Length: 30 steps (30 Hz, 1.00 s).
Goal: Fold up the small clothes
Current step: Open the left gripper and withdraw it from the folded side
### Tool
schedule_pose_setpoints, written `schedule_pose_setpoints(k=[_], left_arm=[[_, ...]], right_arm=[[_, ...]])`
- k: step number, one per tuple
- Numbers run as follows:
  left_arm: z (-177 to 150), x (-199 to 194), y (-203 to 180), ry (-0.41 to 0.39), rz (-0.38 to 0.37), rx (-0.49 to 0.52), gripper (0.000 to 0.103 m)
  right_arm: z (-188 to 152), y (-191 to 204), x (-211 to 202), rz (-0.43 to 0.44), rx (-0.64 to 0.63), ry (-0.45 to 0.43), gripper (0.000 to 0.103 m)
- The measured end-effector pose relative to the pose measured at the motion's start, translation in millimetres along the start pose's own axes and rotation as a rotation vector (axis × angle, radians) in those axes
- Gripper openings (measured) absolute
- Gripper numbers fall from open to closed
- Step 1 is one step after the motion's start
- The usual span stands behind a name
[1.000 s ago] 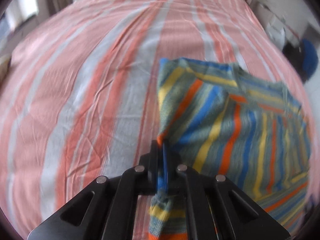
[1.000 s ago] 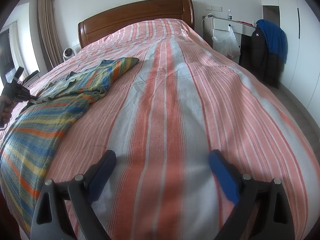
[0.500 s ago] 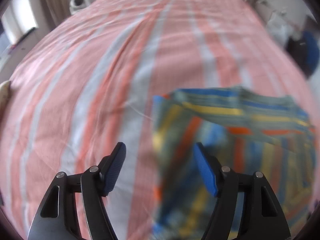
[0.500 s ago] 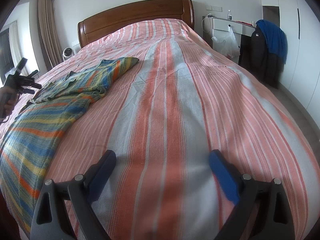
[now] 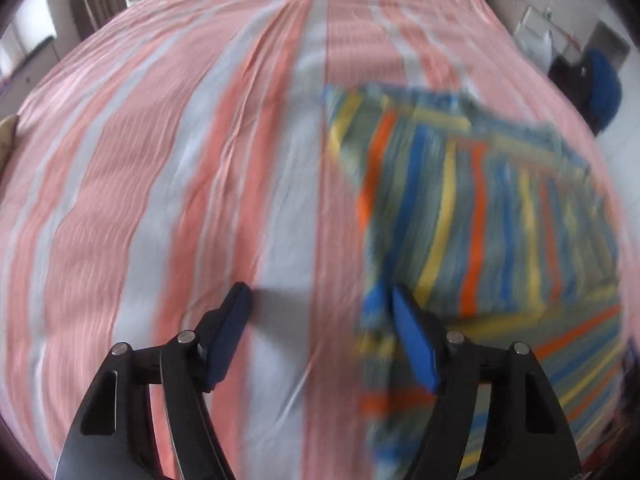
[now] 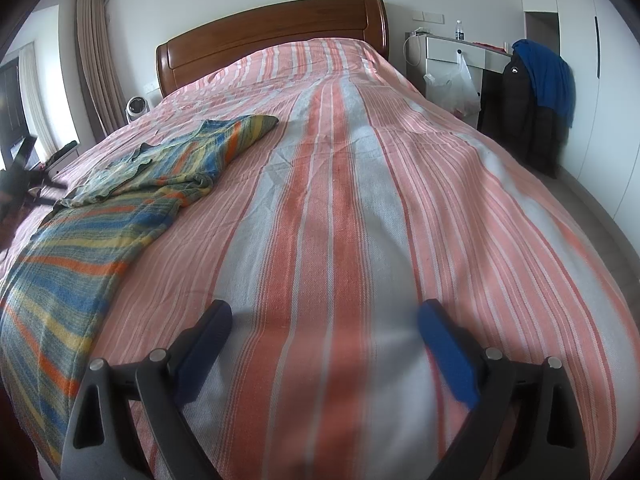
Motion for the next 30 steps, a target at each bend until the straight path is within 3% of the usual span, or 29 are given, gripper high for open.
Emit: schedule_pose_setpoints(k=[5,9,15,22,26,30], left_arm=[[-35.8,-30.9,20.8,-0.029,0.069,-0.057,0.075],[-67.8,-58.6,37.6,-0.092,0.065,-0.084,0.093],[-109.7,-68.9,68.8,-0.184,0.199,-0.129,0.096],[-125.2,-46.9,80.2,-0.201,0.223,-0.147,0.097],[-134.2,-38.6,94.4,-0.231,0.137,-0.215,0.102],[-134.3,-37.3,93.2,-0.241,0.149,-0.204,0.103]], right_arm=[[-0.3,0.0,-0.3,-0.005,-0.001,0.0,0.094],[-0.5,0.1,-0.4,-0.005,-0.001,0.0,0.094],[-0.7,-0.3,-0.5,-0.007,-0.002,0.0,0.094],[-0.9,0.0,-0.6,-0.01,-0.002,-0.002,0.094],[-1.2,0.1,-0.6,-0.011,-0.003,-0.002,0.094],[-1.1,-0.2,-0.5,-0.013,-0.003,-0.003,0.094]])
Point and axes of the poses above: each gripper's, at about its wrist camera, not at the fingertips, and x roughly the way its jaws point, y to its left, z to its top, the point moved 8 cm from there along x, roughly the way its jaws point, and after that the axes turned 8 degrees about y, right-handed, at the moved point
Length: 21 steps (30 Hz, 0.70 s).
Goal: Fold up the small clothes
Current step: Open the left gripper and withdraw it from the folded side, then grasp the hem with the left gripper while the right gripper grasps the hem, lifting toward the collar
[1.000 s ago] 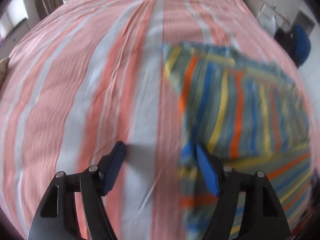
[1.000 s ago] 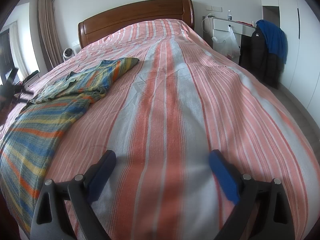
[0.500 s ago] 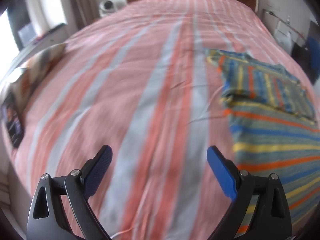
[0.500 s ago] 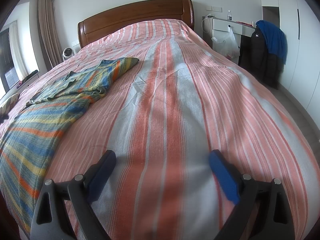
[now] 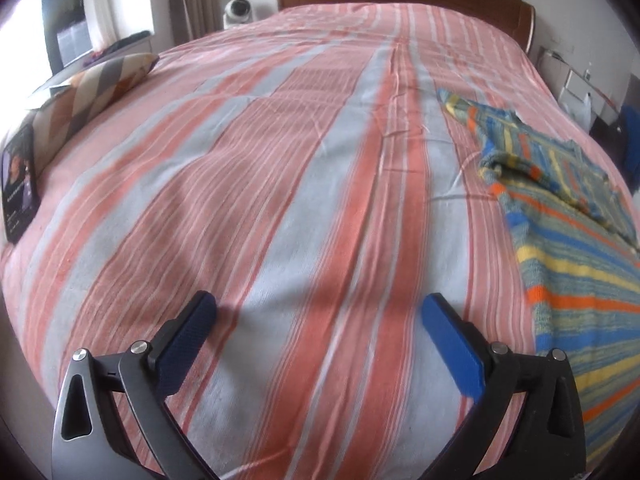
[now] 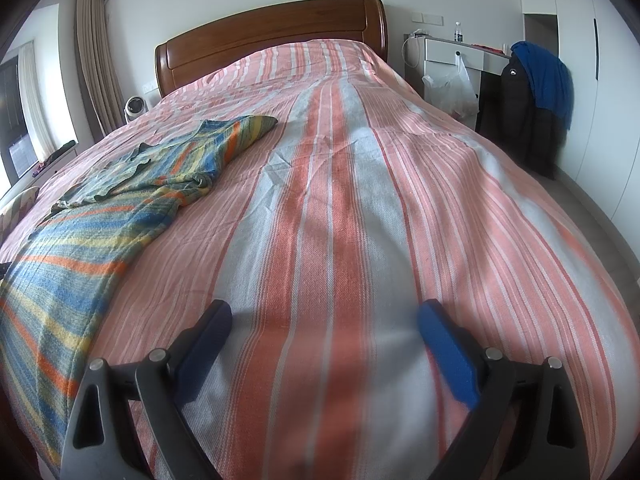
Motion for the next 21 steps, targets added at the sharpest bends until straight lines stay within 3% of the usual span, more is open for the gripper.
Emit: schedule_pose_setpoints(k=[14,17,19,21], left_arm=[[1.0,6.1,-4.5,-0.006,0.014,0.011,0.103],[2.5,-4.3,1.1,0.04,-0.011,-0.015,0.1],[1.6,-30.2,7.2,0.016,-0.115,-0.078,0.101],[-11.8,-53.4,-0.8,0.038,-0.25,-0.065,0.101]], right_arm=[[-0.7,0.4,-2.1,0.002,0.001,-0.004,0.094],[-0.9,0.2,-2.4,0.0,0.0,-0.001,0.094],[0.7,0.3,-3.0,-0.004,-0.003,0.026,0.094],[3.4,2.3,-5.6,-0.028,-0.025,0.116,0.094]])
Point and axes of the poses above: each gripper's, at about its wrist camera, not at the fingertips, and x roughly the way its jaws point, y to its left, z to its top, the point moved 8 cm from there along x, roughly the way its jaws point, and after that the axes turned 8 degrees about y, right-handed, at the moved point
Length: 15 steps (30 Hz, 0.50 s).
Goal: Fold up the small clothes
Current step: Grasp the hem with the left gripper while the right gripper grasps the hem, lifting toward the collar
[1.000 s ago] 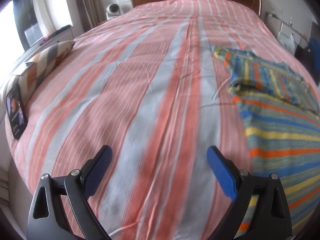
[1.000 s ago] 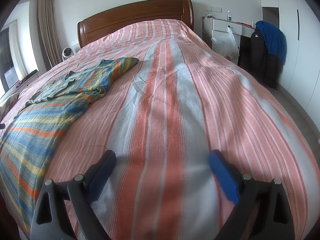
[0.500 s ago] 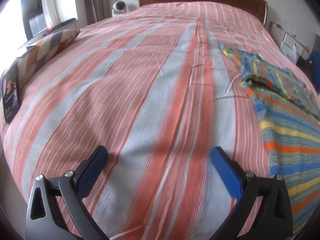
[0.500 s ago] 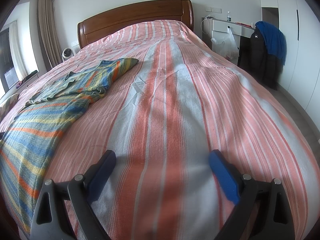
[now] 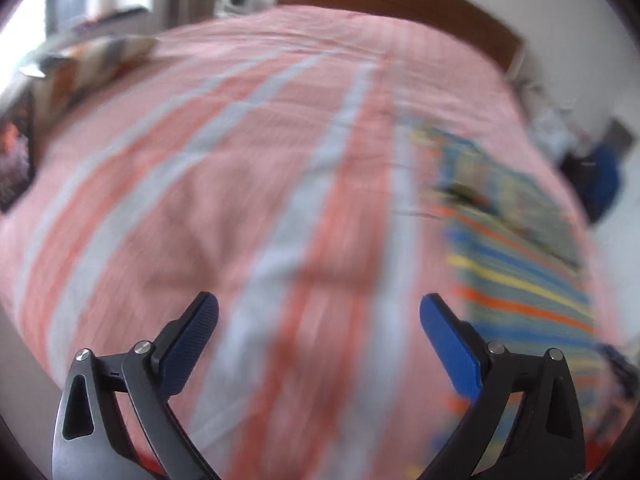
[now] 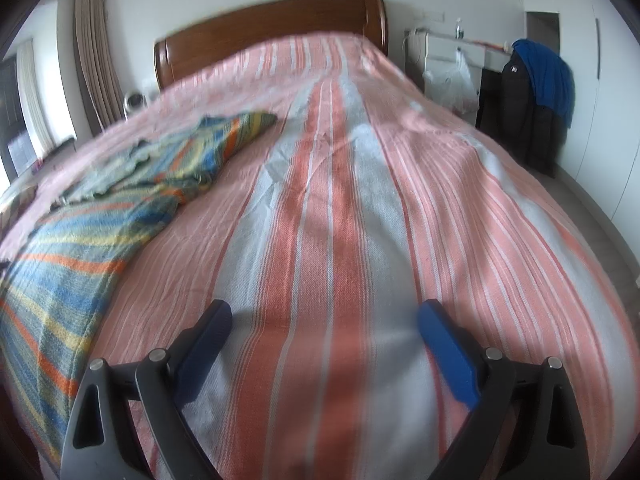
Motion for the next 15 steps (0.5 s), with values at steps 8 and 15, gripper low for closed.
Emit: schedule_pose_setpoints(k=[8,15], left_arm=[[-110.4,18.4,-55.4,0.343,-0.027,0.187,0.098],[-146.4,28.2,-81.2,0.478,0.02,0.278,0.074]], right_arm=[[-39.0,56.6,-58.9,0.317,0.037,0.209,0.094],[-104.9,105.9,-64.2,0.372,-0.073,0.396,0.084]])
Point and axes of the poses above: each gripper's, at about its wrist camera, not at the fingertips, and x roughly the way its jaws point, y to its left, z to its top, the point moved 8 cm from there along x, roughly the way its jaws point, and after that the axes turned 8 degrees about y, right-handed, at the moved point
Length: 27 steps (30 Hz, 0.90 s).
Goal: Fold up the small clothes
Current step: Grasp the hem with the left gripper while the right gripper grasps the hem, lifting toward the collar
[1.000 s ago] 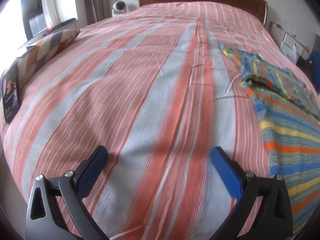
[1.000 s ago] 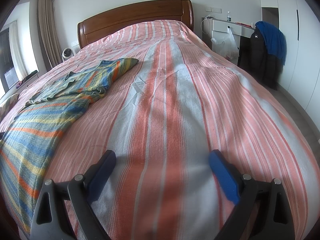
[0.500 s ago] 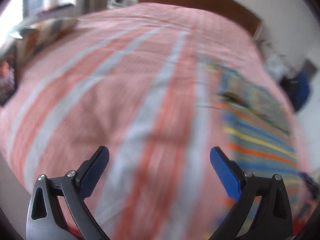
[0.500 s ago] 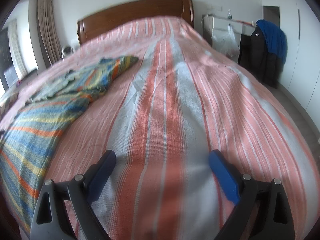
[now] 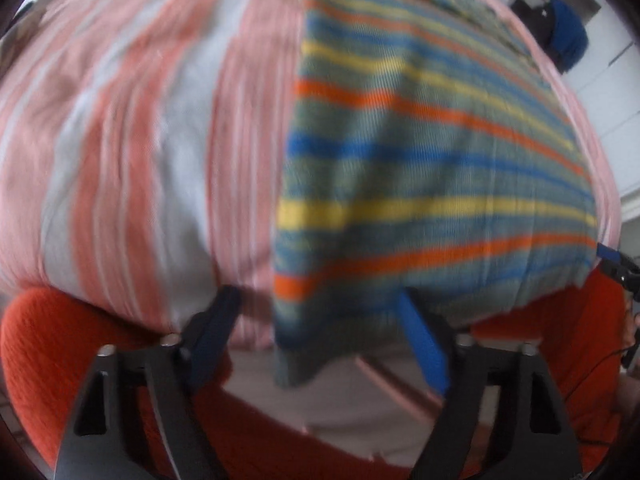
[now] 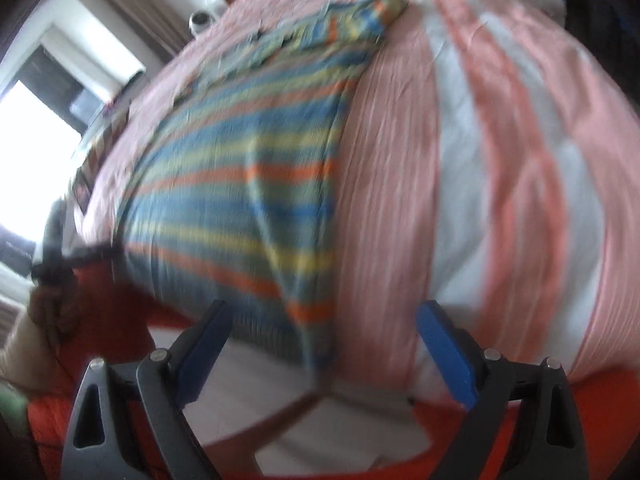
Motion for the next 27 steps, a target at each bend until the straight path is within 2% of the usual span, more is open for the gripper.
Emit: schedule_pose_setpoints(k=[3,4,5,6,7,8,10,12,14,16,19,22,27], left_arm=[[-4.1,3.5,-4.3,0.022,-0.037,-0.015,0.05],[-4.7,5.5,-3.6,0.032,-0.052,-0.031,0.029],[-5.7,8.1,-3.6,0.048,-0.076,-0.048,0.007],[-7.2,9.4,-4.1,0.06,-0.105,-0.056,0.005],[-8.2,7.4,-5.0,0.056,-0.116,-0.059,0.005],[-10.1,3.4,-7.5,0.047,-0.119,-0.053,0.004],[-13.6,-6.4,-8.7,0.035,-0.151,-0.05,0.004],[-12.3,-20.9,-9.8,0.015,-0.225,-0.061,0.004],[0.8,-41.5,-12.1,-0.038,-0.318,-0.072,0.004],[21.3,-58.3,-9.7,-0.094,-0.373,-0.082,0.004],[74.0,-80.3,-1.5,-0.189,-0.407,-0.101,0.004],[140.7,-94.7,7.9,-0.275,-0.387,-0.087,0.004],[253.0,-88.2,19.3,-0.311,-0.344,-0.087,0.004]], right_arm=[[-8.1,7.3,12.6,0.036,-0.001,0.047,0.07],[-8.1,8.2,18.6,0.052,0.004,0.062,0.069],[-9.2,8.8,23.5,0.062,0.012,0.074,0.061],[-8.6,9.7,28.8,0.082,0.016,0.09,0.041],[-7.8,13.4,34.7,0.119,0.014,0.119,0.027],[-10.4,16.3,38.7,0.124,0.007,0.125,0.006],[-10.9,22.9,33.5,0.123,-0.007,0.107,0.006],[-7.2,28.4,17.7,0.168,0.008,0.065,0.006],[3.6,30.6,-0.2,0.225,0.037,0.005,0.006],[20.8,30.1,-17.6,0.284,0.064,-0.068,0.006],[62.3,23.1,-32.6,0.317,0.092,-0.166,0.006],[116.8,10.4,-38.6,0.267,0.072,-0.252,0.006],[223.4,-14.7,-43.2,0.182,0.029,-0.371,0.006]])
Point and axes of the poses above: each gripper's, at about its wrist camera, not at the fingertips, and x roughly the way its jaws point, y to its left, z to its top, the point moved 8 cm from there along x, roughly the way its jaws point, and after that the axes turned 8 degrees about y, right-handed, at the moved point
